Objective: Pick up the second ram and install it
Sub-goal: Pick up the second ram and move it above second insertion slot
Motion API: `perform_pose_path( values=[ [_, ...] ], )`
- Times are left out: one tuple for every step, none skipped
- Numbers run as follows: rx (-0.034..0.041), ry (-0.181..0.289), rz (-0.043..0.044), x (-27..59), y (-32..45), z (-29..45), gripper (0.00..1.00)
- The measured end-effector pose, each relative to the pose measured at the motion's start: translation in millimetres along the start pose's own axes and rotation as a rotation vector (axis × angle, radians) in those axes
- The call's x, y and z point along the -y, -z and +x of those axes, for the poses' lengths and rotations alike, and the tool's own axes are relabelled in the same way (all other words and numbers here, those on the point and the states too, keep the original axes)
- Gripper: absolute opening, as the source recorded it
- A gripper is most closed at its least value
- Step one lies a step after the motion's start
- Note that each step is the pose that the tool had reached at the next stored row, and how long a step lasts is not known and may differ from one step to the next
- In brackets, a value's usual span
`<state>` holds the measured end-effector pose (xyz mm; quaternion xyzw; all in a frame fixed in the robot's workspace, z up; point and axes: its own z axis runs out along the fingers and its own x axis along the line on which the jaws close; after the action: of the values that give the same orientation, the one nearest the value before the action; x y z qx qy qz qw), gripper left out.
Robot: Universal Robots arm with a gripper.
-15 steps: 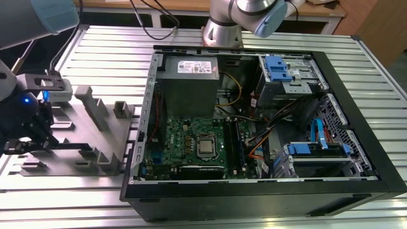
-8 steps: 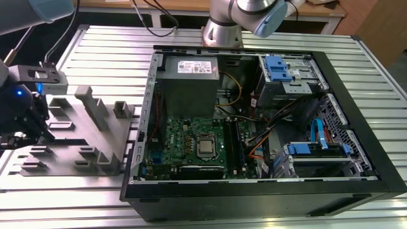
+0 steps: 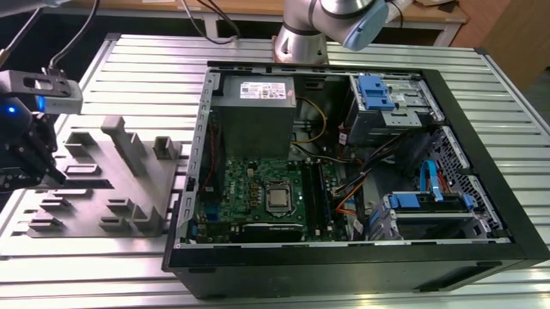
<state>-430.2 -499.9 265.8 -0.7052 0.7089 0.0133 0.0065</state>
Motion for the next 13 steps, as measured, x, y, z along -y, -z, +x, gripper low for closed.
perform_pose_path(
  values=[
    [0.0000, 0.000, 0.0000, 0.0, 2.7, -0.1, 0.08],
    [0.0000, 0.000, 0.0000, -0.1, 5.5, -0.2, 0.08],
    [0.0000, 0.000, 0.0001, -0.1, 8.6, -0.3, 0.08],
    [0.0000, 0.000, 0.0001, -0.1, 11.8, -0.3, 0.08],
    [-0.0001, 0.000, 0.0000, -0.2, 14.9, -0.4, 0.08],
    [-0.0001, 0.000, 0.0000, -0.2, 18.3, -0.5, 0.08],
    [0.0000, 0.000, 0.0002, -0.2, 21.4, -0.6, 0.08],
    [0.0001, 0.000, 0.0005, -0.2, 24.6, -0.7, 0.08],
    [0.0000, 0.000, 0.0005, -0.3, 28.4, -0.8, 0.08],
    [0.0000, 0.000, 0.0004, -0.3, 32.3, -0.9, 0.08],
    [0.0001, 0.000, 0.0005, -0.4, 36.1, -1.0, 0.08],
    [0.0001, 0.000, 0.0006, -0.4, 39.6, -1.1, 0.08],
    [0.0001, 0.000, 0.0005, -0.5, 42.4, -1.2, 0.08]
  ],
)
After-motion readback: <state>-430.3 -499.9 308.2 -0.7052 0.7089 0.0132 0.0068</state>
